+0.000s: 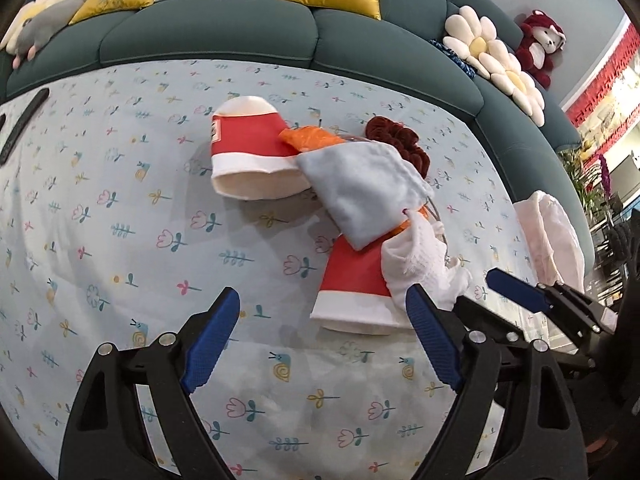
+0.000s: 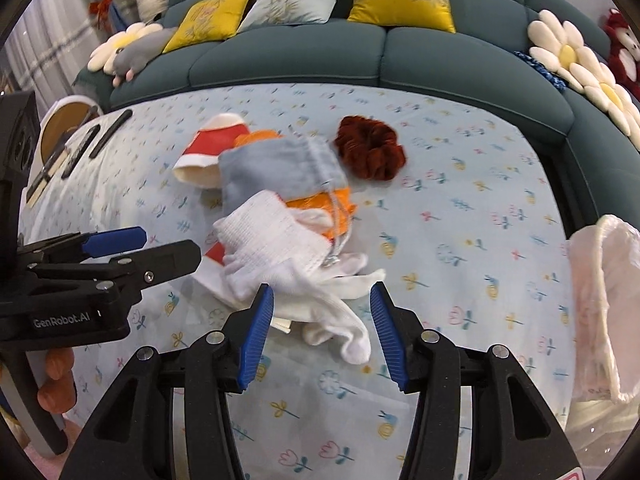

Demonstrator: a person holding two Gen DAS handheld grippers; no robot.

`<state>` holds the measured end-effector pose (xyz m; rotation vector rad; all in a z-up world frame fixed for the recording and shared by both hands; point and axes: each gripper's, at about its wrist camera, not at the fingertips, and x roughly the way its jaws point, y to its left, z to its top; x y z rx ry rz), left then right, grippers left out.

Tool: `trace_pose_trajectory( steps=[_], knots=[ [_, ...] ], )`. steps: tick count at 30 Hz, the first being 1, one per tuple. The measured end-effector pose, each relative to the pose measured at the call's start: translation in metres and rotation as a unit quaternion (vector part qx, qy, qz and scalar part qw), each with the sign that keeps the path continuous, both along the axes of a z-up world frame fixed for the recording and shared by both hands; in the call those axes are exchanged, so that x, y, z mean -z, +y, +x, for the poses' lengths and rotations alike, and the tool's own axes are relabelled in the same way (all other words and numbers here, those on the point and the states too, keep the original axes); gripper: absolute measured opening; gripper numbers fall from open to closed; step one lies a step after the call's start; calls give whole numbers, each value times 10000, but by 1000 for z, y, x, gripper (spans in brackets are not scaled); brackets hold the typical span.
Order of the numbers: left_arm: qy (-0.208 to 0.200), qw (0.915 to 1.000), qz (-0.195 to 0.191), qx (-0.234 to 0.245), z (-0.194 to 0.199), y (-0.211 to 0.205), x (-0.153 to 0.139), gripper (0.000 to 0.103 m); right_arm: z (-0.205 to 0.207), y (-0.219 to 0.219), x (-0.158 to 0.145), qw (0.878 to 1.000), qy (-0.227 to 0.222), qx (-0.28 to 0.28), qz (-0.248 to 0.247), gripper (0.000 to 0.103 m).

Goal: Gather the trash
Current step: 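Move both grippers back over the table toward the cups and gloves, then grasp the red-and-white paper cup with the left gripper while the right gripper grasps the white gloves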

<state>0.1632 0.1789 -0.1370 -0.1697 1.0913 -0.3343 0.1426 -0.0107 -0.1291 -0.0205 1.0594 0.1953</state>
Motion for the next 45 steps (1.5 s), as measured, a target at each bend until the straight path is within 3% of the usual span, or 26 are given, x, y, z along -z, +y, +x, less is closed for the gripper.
trace_pose_trajectory(
  steps=[6, 8, 12, 13, 26, 29, 35, 37, 40, 45],
  knots=[
    [48, 10000, -83, -13, 1, 5, 4, 81, 6, 9, 11, 9998, 133, -129, 0, 46],
    [78, 9999, -126, -10, 1, 5, 6, 81, 7, 11, 15, 9997, 194, -162, 28, 38],
    [182, 9995, -274, -12, 4, 1, 12, 81, 9, 8, 23, 9990, 354, -194, 189, 6],
    [212, 9993, -298, -18, 4, 0, 14, 81, 8, 6, 24, 9988, 372, -190, 260, 4],
    [311, 9990, -271, 179, 14, -29, 24, 77, -15, -40, -17, 9967, -91, 269, 765, 3],
    [327, 9990, -197, 251, 14, -37, 26, 67, -16, -53, -26, 9947, -218, 499, 875, 3],
    [104, 9993, 104, 351, 8, -52, 20, 62, -17, -67, -33, 9931, -295, 753, 852, 3],
    [27, 9991, 92, 405, 5, -55, 16, 49, -19, -73, -35, 9920, -308, 844, 883, 3],
    [-10, 9992, 6, 409, 2, -54, 6, 39, -21, -80, -39, 9904, -353, 976, 916, 3],
    [-85, 9986, -24, 520, -4, -57, -7, 34, -24, -93, -49, 9868, -452, 1173, 1021, 3]
  ],
)
